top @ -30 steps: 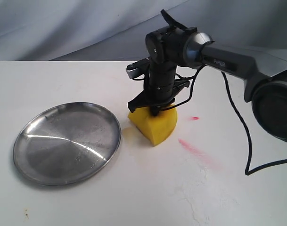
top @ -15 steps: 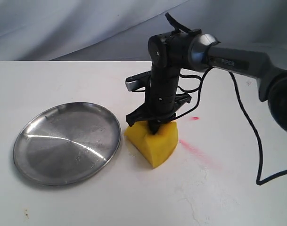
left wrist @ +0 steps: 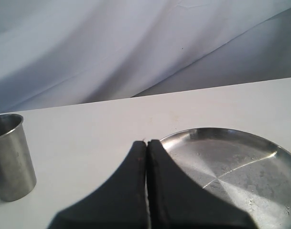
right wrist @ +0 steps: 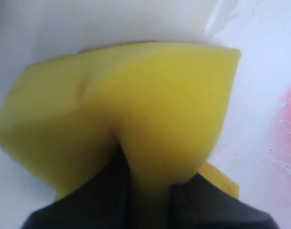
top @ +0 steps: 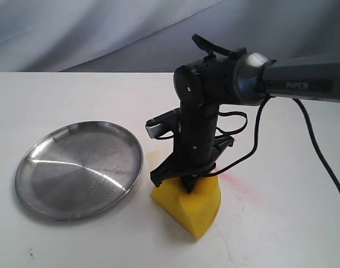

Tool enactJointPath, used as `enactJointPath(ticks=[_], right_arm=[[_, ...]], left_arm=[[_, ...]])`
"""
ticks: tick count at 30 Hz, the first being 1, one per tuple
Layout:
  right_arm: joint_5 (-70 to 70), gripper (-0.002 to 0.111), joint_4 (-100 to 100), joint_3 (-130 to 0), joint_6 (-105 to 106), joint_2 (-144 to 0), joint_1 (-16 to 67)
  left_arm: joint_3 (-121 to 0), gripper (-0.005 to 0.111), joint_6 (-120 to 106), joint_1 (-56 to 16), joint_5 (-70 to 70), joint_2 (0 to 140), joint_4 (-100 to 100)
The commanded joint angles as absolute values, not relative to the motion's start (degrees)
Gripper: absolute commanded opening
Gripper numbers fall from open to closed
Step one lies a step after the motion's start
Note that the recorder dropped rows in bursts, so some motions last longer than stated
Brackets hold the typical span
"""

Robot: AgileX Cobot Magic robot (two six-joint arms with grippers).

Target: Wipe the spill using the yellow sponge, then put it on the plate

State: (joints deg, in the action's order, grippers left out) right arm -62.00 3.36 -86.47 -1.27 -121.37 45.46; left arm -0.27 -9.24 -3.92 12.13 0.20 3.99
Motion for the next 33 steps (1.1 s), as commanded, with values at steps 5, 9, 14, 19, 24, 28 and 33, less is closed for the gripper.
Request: enactJointPath(ticks=[5, 9, 14, 19, 24, 28, 33], right_arm=[[-62.5, 0.000, 1.4, -101.4, -1.7, -132.2, 43.8], [-65.2, 0.000, -1.9, -111.2, -1.7, -137.7, 43.2], [-65.9, 0.000, -1.9, -117.3, -1.8, -140.4, 39.5], [-62.7, 0.000, -1.1, -118.1, -2.2, -140.6, 35.5], [-62.6, 0.000, 3.5, -118.1, -4.6, -140.6, 32.5], [-63.8, 0.000, 4.4, -118.1, -2.7, -140.5, 32.8], [-70.0, 0.000, 3.4, -118.1, 2.3, -140.5, 35.4]], left_arm=[[0.0, 0.000, -9.2, -4.0, 11.8, 0.0, 3.9], [0.0, 0.000, -9.2, -4.0, 11.8, 0.0, 3.9], [0.0, 0.000, -9.2, -4.0, 11.8, 0.0, 3.9], [0.0, 0.000, -9.2, -4.0, 11.8, 0.0, 3.9], [0.0, 0.000, -9.2, -4.0, 11.8, 0.0, 3.9], [0.0, 0.000, -9.2, -4.0, 11.8, 0.0, 3.9], [0.0, 0.000, -9.2, -4.0, 11.8, 0.0, 3.9]])
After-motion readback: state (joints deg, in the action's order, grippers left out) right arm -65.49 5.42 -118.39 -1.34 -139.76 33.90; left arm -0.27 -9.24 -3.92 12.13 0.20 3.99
